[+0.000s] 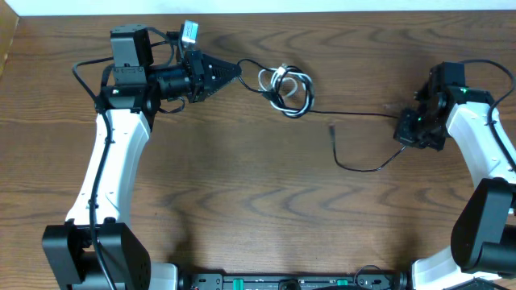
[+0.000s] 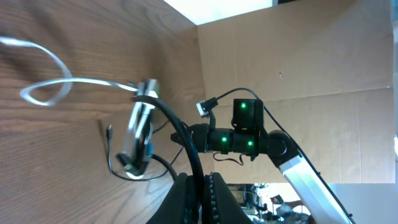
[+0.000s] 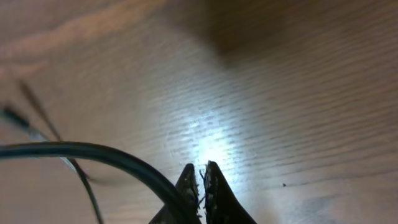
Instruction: Untangle cables
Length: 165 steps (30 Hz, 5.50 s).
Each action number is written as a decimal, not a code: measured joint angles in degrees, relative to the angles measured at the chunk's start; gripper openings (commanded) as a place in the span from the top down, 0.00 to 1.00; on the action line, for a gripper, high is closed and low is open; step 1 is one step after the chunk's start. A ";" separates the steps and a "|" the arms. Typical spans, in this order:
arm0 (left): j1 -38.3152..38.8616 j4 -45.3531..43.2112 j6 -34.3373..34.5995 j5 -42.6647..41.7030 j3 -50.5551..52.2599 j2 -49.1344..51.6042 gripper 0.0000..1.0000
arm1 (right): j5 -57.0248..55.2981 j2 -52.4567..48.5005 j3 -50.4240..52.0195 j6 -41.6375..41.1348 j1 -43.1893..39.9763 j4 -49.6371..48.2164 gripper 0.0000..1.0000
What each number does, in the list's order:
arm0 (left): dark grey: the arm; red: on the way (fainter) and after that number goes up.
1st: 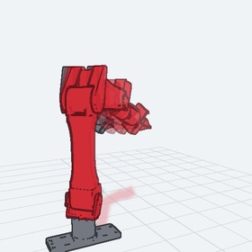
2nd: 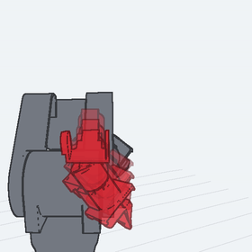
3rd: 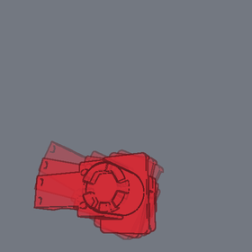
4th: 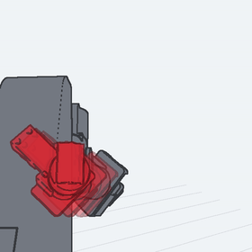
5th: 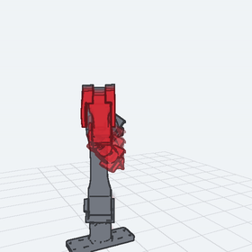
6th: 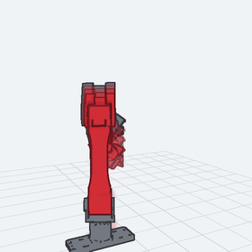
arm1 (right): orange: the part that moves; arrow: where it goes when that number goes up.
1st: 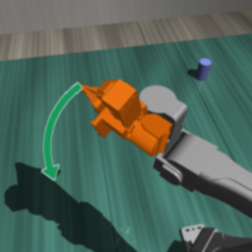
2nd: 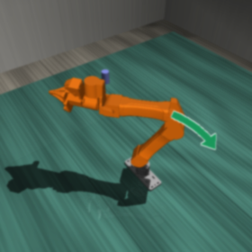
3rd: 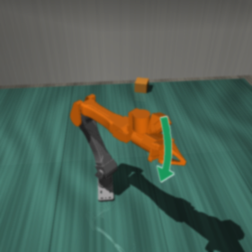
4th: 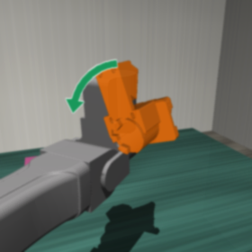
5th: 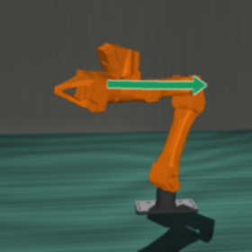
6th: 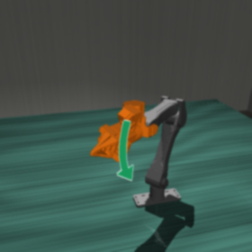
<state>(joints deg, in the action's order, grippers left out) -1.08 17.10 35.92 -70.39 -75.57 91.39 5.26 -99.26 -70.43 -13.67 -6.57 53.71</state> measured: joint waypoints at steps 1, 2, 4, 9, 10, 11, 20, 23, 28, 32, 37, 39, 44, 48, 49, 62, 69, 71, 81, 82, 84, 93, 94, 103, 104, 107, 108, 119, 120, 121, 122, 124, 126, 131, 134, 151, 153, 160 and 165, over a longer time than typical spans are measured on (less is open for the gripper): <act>0.00 0.02 0.00 0.00 0.00 0.00 0.92 | -1.05 0.00 0.00 -0.35 -0.04 0.55 0.97; 0.00 0.07 -0.02 0.00 0.00 0.00 0.92 | -3.34 0.00 0.00 -1.42 -0.15 1.42 0.97; -0.02 0.13 -0.07 -0.04 0.00 0.00 0.92 | -8.24 0.00 0.04 -3.93 -0.76 3.08 0.97; -0.57 0.22 -1.18 -0.13 0.00 0.00 0.93 | -16.06 0.00 0.04 -7.74 -5.18 4.13 0.99; -0.90 0.22 -1.70 -0.22 0.00 0.00 0.93 | -16.59 0.00 0.04 -8.09 -6.14 4.15 0.99; -1.36 0.24 -2.25 -0.22 0.00 0.00 0.92 | -16.68 0.00 0.04 -8.35 -7.39 4.15 0.99; -8.17 5.66 -8.92 2.51 -0.02 0.00 0.92 | -8.46 0.00 0.07 -5.05 -12.57 2.80 0.99; -10.80 11.06 -12.15 5.77 -0.04 0.00 0.93 | -5.64 -0.02 0.07 -3.93 -13.46 2.36 0.99; -13.33 18.32 -17.55 12.15 -0.07 0.00 0.93 | -2.78 -0.02 0.07 -3.08 -15.13 2.01 0.99; -14.53 22.45 -21.29 18.95 -0.07 0.00 0.93 | -0.11 -0.02 0.07 -2.03 -17.27 1.75 0.99; -15.56 25.55 -24.59 31.12 -0.11 -0.02 0.93 | 2.14 -0.02 0.07 -1.57 -20.94 1.11 0.99; -15.87 26.29 -25.73 34.58 -0.11 -0.02 0.92 | 2.71 -0.02 0.07 -1.55 -22.32 1.11 0.99; -15.30 26.67 -27.67 38.91 -0.11 -0.02 0.93 | 7.19 -0.02 0.09 0.66 -23.67 -0.26 0.96; -11.80 26.69 -28.48 39.98 -0.11 -0.02 0.93 | 15.78 -0.02 0.09 5.16 -22.60 -0.90 0.58; -10.32 26.62 -28.55 40.17 -0.11 -0.02 0.92 | 17.31 -0.02 0.09 6.23 -21.84 -0.90 0.44; 19.58 8.50 -30.29 40.79 -0.35 1.73 0.43 | 21.18 -0.02 0.09 8.74 -15.93 -1.66 0.01; 31.80 -3.72 -31.71 43.65 -0.68 14.32 0.38 | 21.68 -0.02 0.09 9.22 -17.53 -0.39 0.01; 33.92 -3.80 -31.74 45.31 -1.62 18.34 0.38 | 21.75 -0.02 0.09 9.64 -17.62 0.04 0.01; 39.41 7.17 -38.34 52.68 -17.53 32.04 0.38 | 21.84 -0.02 0.09 10.75 -17.57 0.81 0.01; 39.80 7.80 -39.30 53.75 -17.99 32.30 0.39 | 21.84 -0.02 0.09 10.95 -17.57 0.98 0.01; 40.65 9.22 -41.20 56.85 -18.38 32.72 0.40 | 21.86 -0.02 0.09 11.21 -17.57 1.16 0.01; 41.20 9.49 -45.38 63.54 -18.40 36.76 0.50 | 21.86 -0.02 0.09 11.39 -17.57 1.22 0.01; 41.22 9.40 -45.51 63.84 -18.40 36.87 0.52 | 21.84 -0.02 0.09 11.39 -17.57 1.20 0.01; 41.22 9.31 -46.93 64.26 -18.40 36.87 0.59 | 22.08 -0.02 0.09 11.39 -17.57 1.16 0.01; 41.22 9.38 -46.88 64.08 -18.40 36.87 0.61 | 22.21 -0.02 0.09 11.39 -17.57 1.14 0.01; 41.31 9.68 -46.69 63.36 -18.36 36.87 0.92 | 22.40 -0.02 0.09 11.39 -17.51 1.14 0.02; 41.33 9.90 -46.80 63.14 -18.36 36.87 0.92 | 22.51 -0.02 0.09 11.39 -17.44 1.14 0.03; 40.02 19.71 -38.86 61.94 -18.53 34.77 0.93 | 33.22 0.13 0.09 12.85 -13.53 1.09 0.14; 39.30 21.05 -37.13 61.75 -18.51 34.03 0.93 | 34.10 0.42 0.09 12.90 -12.83 0.96 0.14; 38.49 22.18 -35.43 61.70 -18.47 33.05 0.93 | 34.91 0.94 0.09 12.94 -12.09 0.74 0.14; 37.48 23.34 -33.55 61.70 -18.40 31.58 0.92 | 35.71 1.75 0.09 12.96 -11.32 0.50 0.13; 35.34 25.16 -30.45 61.48 -18.18 27.87 0.92 | 37.05 4.07 0.07 13.07 -9.81 -0.50 0.12; 32.98 25.83 -28.17 60.17 -18.18 22.86 0.92 | 38.36 6.84 0.00 12.94 -8.50 -1.90 0.12; 28.61 25.77 -25.29 53.94 -18.21 10.32 0.92 | 40.61 13.46 -0.57 8.57 -4.68 -6.97 0.21; 27.74 25.88 -24.72 51.10 -18.21 6.47 0.93 | 40.74 14.43 -0.90 3.02 -2.36 -9.27 0.23; 18.27 25.31 -23.82 31.58 -18.21 5.53 0.92 | 29.81 12.37 -0.90 -10.03 9.38 -14.16 0.19; 18.14 26.64 -24.39 34.40 -18.21 5.68 0.71 | 28.72 12.37 -0.90 -10.14 8.87 -13.79 0.19; 19.45 29.57 -24.65 43.54 -18.21 10.62 0.43 | 25.70 12.37 -0.90 -10.27 6.75 -11.96 0.16; 20.13 29.68 -28.35 46.75 -18.21 18.84 0.43 | 24.37 12.37 -0.90 -10.03 6.73 -10.75 0.16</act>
<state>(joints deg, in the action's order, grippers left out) 19.05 46.78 7.57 -23.64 -93.78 110.24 29.63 -86.89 -71.33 -23.70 0.16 42.96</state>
